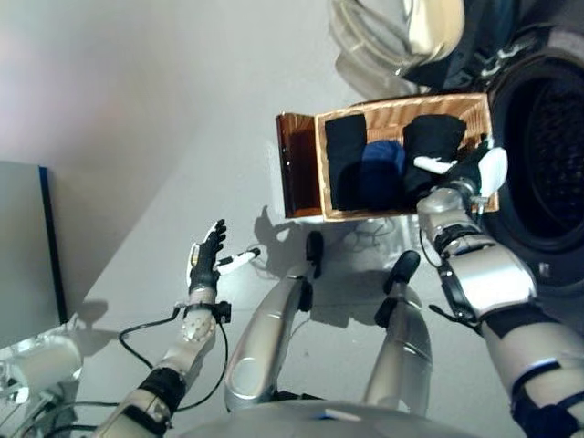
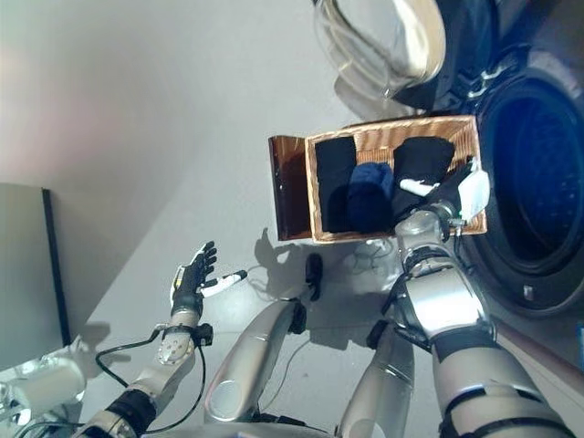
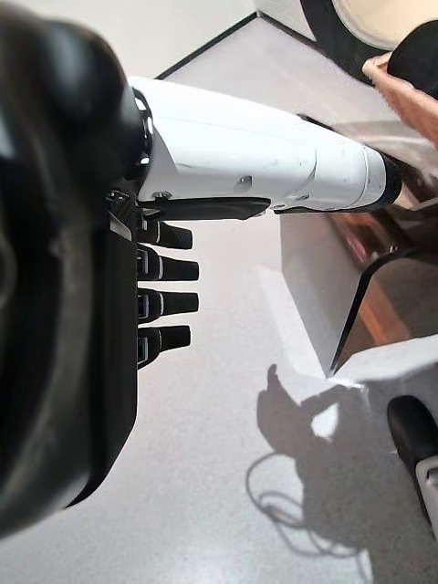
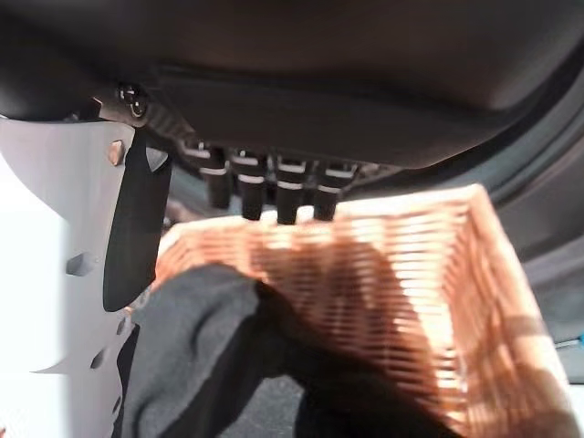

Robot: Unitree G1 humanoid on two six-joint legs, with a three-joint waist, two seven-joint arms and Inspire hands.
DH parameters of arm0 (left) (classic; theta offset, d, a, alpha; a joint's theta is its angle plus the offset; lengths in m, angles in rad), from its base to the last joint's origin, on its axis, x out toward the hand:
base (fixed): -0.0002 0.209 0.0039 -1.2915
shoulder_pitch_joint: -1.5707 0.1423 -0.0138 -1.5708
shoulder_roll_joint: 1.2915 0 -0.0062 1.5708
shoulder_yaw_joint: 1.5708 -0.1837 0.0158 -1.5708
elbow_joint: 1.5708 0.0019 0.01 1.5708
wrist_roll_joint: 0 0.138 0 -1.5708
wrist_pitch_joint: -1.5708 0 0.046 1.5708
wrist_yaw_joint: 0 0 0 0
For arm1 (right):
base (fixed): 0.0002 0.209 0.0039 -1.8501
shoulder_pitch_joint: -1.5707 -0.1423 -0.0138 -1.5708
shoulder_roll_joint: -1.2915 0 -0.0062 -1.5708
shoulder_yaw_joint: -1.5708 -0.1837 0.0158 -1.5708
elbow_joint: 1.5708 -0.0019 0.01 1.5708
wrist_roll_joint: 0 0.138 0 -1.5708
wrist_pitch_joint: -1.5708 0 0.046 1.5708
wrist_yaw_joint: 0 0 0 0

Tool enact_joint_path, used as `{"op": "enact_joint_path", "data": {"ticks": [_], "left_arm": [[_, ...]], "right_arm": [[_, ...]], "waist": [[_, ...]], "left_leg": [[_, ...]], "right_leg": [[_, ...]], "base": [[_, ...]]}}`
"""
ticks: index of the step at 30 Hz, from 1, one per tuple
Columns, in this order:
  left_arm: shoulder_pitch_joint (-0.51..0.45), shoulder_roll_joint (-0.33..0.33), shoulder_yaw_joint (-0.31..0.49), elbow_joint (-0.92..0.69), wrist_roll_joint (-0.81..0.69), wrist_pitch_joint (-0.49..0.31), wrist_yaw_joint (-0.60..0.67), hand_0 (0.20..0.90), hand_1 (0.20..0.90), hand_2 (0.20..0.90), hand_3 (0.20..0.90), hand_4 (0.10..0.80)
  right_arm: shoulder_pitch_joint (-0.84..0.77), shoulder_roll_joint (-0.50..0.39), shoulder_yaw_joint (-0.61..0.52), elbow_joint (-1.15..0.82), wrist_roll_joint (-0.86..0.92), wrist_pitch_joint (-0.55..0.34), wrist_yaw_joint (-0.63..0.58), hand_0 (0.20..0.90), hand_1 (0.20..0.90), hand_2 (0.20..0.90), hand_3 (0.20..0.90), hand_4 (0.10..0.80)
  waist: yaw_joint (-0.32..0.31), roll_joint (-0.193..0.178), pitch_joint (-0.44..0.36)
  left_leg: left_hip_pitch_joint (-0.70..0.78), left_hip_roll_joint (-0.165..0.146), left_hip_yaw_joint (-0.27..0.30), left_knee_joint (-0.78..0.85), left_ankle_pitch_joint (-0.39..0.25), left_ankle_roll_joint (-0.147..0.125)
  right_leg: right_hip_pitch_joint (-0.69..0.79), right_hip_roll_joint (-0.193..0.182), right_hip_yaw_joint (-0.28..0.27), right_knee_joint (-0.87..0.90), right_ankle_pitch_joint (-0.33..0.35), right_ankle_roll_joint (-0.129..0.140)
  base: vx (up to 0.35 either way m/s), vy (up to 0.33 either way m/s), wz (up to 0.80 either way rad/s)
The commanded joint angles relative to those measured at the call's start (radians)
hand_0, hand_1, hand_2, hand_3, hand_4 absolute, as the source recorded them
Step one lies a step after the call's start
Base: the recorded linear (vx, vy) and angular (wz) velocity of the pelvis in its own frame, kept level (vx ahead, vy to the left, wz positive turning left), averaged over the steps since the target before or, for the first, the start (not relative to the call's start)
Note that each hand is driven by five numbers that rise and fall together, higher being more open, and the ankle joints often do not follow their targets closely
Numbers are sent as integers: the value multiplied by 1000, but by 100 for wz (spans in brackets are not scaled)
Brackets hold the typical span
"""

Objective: Pick up the clothes and place them into the washing machine

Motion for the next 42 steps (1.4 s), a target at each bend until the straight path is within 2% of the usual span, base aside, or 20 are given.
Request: {"op": "enact_joint_path", "data": {"ticks": [1,10,11,12,13,14,21,32,42], "left_arm": [[15,62,40,-100,4,-48,61,900,900,900,900,800],[9,67,74,-166,13,-61,94,900,900,900,900,800],[-5,59,87,-150,0,-69,103,900,900,900,900,800],[-5,59,87,-150,0,-69,103,900,900,900,900,800],[1,51,94,-181,0,-71,102,900,900,900,900,800],[6,48,92,-181,-1,-71,100,900,900,900,900,800],[26,52,106,-207,0,-72,104,900,900,900,900,800],[24,43,96,-170,-6,-67,89,900,900,900,900,800],[26,40,102,-72,-27,-50,52,900,900,900,900,800]], "right_arm": [[-115,-85,70,-6,-30,-11,-59,900,900,900,900,800],[-164,-138,117,15,-50,3,-21,900,900,900,900,800],[-171,-139,128,22,-58,9,-11,455,455,455,455,482],[-171,-139,128,22,-58,9,-11,455,455,455,455,482],[-201,-168,143,48,-64,25,-2,225,225,225,225,318],[-211,-177,145,57,-68,30,5,200,200,200,200,300],[-234,-215,145,69,-72,42,9,200,200,200,200,300],[-223,-220,135,63,-69,45,10,200,200,200,200,300],[-145,-196,72,1,1,8,19,200,200,200,200,300]], "waist": [[9,5,10],[25,10,16],[31,4,17],[31,4,17],[43,5,19],[47,6,19],[61,21,16],[61,25,7],[40,23,-15]], "left_leg": [[-127,18,-37,131,-89,-104],[-250,9,-41,272,-143,-92],[-272,7,-44,290,-150,-91],[-272,7,-44,290,-150,-91],[-296,6,-46,293,-149,-91],[-299,6,-46,292,-148,-91],[-300,-6,-54,253,-126,-93],[-273,-13,-60,212,-106,-95],[-152,-7,-49,124,-76,-105]], "right_leg": [[-21,-12,29,154,-151,3],[-146,-28,51,302,-205,-8],[-171,-32,54,328,-213,-10],[-171,-32,54,328,-213,-10],[-194,-37,47,342,-221,-14],[-198,-36,46,342,-222,-15],[-210,-43,43,340,-221,-16],[-192,-41,45,328,-221,-18],[-79,-28,38,249,-197,-15]], "base": [[5,37,0],[4,19,5],[2,-8,6],[-6,-4,10],[-9,9,11],[-13,13,13],[-3,7,3],[0,3,1],[8,0,-2]]}}
